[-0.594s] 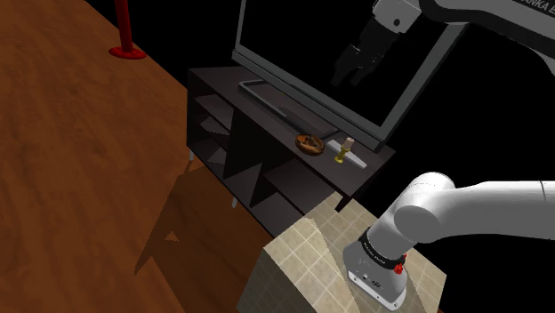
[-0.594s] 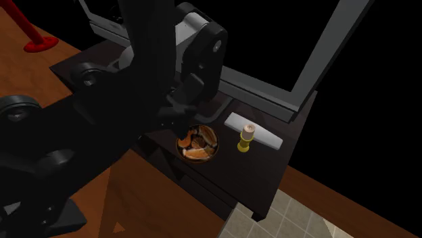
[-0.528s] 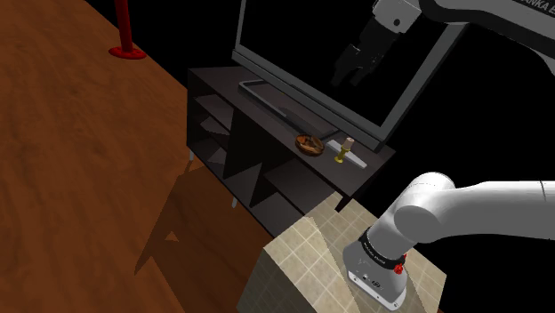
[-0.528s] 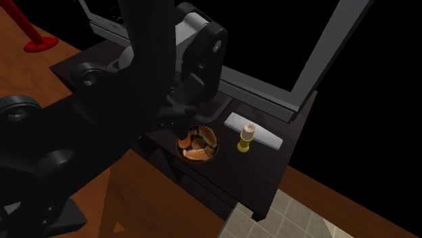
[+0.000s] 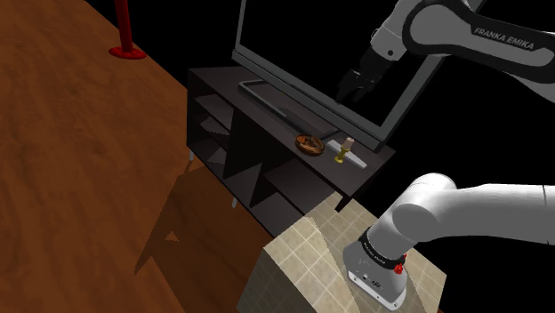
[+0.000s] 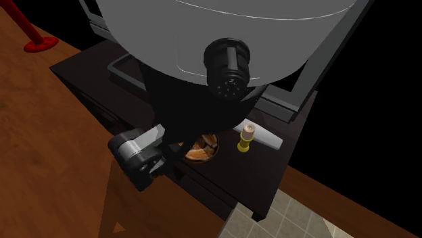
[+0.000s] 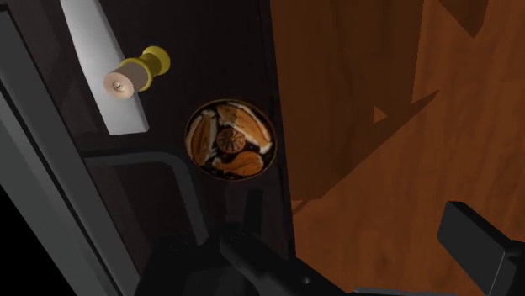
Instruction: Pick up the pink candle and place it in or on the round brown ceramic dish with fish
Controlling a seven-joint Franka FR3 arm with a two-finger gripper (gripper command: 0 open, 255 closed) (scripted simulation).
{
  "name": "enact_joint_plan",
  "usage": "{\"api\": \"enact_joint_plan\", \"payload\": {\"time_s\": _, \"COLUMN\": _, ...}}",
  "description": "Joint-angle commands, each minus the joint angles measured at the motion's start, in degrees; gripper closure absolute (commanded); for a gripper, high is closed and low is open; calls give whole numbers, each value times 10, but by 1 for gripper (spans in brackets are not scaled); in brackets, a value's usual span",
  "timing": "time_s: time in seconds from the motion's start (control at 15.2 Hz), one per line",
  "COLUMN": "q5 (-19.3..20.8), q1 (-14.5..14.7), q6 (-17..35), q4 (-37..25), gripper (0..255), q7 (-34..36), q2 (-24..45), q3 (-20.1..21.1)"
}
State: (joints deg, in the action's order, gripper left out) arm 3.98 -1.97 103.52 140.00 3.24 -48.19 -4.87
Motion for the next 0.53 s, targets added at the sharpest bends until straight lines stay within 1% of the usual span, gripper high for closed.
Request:
{"api": "enact_joint_plan", "payload": {"time_s": 0.0, "q5": 12, "q1": -10, "q6": 22, "q4": 21, "gripper": 0, "q7": -19, "q2": 2, "q3": -23}}
{"api": "enact_joint_plan", "payload": {"time_s": 0.46, "q5": 54, "q1": -44, "q6": 107, "q4": 82, "gripper": 0, "q7": -82, "q2": 30, "q3": -103}}
